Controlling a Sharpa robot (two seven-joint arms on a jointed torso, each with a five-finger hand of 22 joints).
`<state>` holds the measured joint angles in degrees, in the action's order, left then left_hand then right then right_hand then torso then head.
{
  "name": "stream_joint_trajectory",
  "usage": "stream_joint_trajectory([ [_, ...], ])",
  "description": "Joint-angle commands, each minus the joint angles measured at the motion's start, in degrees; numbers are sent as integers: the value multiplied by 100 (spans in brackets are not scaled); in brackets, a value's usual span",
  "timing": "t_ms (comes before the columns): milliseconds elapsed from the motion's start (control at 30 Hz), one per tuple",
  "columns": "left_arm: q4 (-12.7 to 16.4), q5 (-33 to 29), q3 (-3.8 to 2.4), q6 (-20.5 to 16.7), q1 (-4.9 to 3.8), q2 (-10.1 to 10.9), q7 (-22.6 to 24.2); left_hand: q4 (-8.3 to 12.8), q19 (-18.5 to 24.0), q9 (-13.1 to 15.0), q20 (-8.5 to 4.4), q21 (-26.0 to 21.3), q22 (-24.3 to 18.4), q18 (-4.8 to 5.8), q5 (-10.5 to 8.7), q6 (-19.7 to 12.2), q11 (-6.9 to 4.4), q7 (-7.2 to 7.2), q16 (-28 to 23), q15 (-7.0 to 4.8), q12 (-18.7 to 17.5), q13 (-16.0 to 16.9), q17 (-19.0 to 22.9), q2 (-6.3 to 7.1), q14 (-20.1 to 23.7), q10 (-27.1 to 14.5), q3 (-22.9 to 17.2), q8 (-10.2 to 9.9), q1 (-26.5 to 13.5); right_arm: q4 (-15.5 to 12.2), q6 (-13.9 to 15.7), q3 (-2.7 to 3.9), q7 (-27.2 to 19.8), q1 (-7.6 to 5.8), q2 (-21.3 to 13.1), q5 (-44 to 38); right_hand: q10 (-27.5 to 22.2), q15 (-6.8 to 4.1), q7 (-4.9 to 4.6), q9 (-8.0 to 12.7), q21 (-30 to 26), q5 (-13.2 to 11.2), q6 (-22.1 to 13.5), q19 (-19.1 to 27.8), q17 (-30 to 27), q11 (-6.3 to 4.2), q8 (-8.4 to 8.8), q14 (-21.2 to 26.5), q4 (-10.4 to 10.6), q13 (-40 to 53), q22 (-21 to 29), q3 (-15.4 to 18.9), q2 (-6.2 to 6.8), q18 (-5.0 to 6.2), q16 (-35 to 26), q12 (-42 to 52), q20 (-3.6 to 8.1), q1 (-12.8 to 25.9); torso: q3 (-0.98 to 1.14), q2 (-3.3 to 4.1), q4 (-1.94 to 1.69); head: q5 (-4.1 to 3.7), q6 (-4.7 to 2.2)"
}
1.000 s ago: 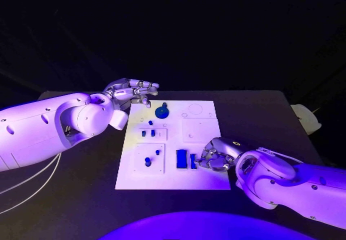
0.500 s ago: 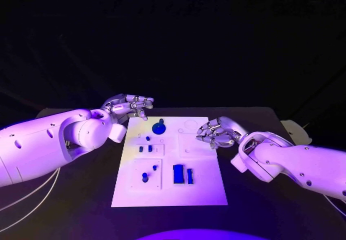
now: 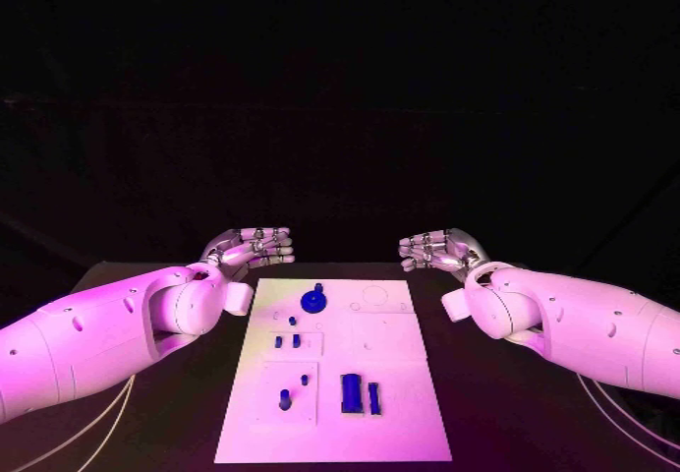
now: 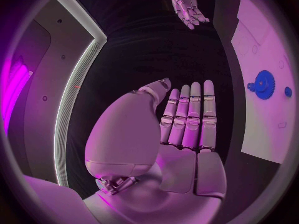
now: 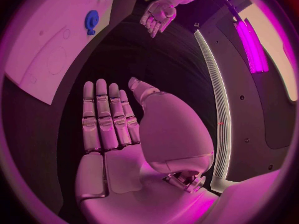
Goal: Assemble the parts on the task board
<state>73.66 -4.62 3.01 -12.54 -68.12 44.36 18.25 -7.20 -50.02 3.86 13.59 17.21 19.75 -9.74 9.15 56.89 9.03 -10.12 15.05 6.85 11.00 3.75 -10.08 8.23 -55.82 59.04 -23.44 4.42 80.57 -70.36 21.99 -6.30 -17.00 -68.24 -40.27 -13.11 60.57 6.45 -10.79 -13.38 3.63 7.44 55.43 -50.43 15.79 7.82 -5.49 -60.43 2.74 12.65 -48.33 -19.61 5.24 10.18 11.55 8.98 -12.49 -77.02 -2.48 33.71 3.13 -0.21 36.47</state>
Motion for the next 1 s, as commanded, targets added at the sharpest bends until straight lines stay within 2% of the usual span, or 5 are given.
stream_joint_trajectory([
  [33, -74, -298, -6, -59, 37, -69, 436, 26, -32, -10, 155, -539, -431, -100, -8, -53, 58, 39, -517, 116, -353, -8, 206, -58, 4, 33, 142, -64, -34, 201, -477, 8, -410, -7, 86, 459, 118, 0, -1, 138, -12, -23, 98, -17, -260, 5, 119, -164, -87, -351, 411, 81, -32, 47, -263, -169, -55, 68, 10, -46, -47, 49, -67],
  [100, -113, -326, -7, -81, 61, -111, 468, 39, -24, -15, 221, -788, -631, -79, -7, -84, 104, 71, -753, 177, -508, -17, 321, -75, 59, 19, 232, -76, -43, 287, -530, 11, -425, -9, 120, 445, 234, -5, -1, 252, -2, -16, 177, -24, -463, -10, 184, -341, -149, -614, 789, 143, -109, 45, -437, -284, -61, 72, 16, -53, -60, 66, -88],
  [133, -69, -91, -1, -27, 40, -63, 114, 239, 1476, -386, -281, -984, -967, 293, -274, -1746, -234, 343, -899, -108, -635, -375, 490, -269, 1704, -1751, 837, -442, -2439, 193, -137, 5, -120, -2, 84, 169, -1695, -195, 324, 536, -363, -223, -1577, 1497, -724, -232, 549, 1637, -274, -713, 1865, 667, -524, -306, -589, -425, 358, 2354, 5, -24, -23, 33, -44],
  [500, 413, 66, -86, -916, 255, -36, 410, 720, 2733, -386, -649, -1288, -1357, 444, -505, -3158, -451, 586, -1505, -685, -1100, -375, 1008, -823, 3087, -3229, 1373, -442, -4441, -622, 752, 241, -559, 305, -115, 601, -3222, -645, 592, 842, -363, -744, -2969, 2756, -1064, -782, 549, 3170, -274, -1265, 2989, 1135, -524, -463, -1155, -898, 658, 4258, 241, -246, -304, 21, -205],
  [1000, 1564, 441, -290, -3038, 767, 30, 1115, 720, 3784, -386, -1359, -1721, -1975, 974, -915, -4335, -903, 1012, -1505, -685, -1100, -375, 1008, -823, 4251, -4474, 1830, -442, -6124, -1960, 2213, 630, -1279, 808, -442, 1311, -4541, -645, 1079, 1338, -363, -744, -4165, 3816, -1579, -782, 549, 4507, -274, -1265, 3846, 1516, -524, -1018, -1155, -898, 1249, 5856, 248, -253, -313, 21, -210],
])
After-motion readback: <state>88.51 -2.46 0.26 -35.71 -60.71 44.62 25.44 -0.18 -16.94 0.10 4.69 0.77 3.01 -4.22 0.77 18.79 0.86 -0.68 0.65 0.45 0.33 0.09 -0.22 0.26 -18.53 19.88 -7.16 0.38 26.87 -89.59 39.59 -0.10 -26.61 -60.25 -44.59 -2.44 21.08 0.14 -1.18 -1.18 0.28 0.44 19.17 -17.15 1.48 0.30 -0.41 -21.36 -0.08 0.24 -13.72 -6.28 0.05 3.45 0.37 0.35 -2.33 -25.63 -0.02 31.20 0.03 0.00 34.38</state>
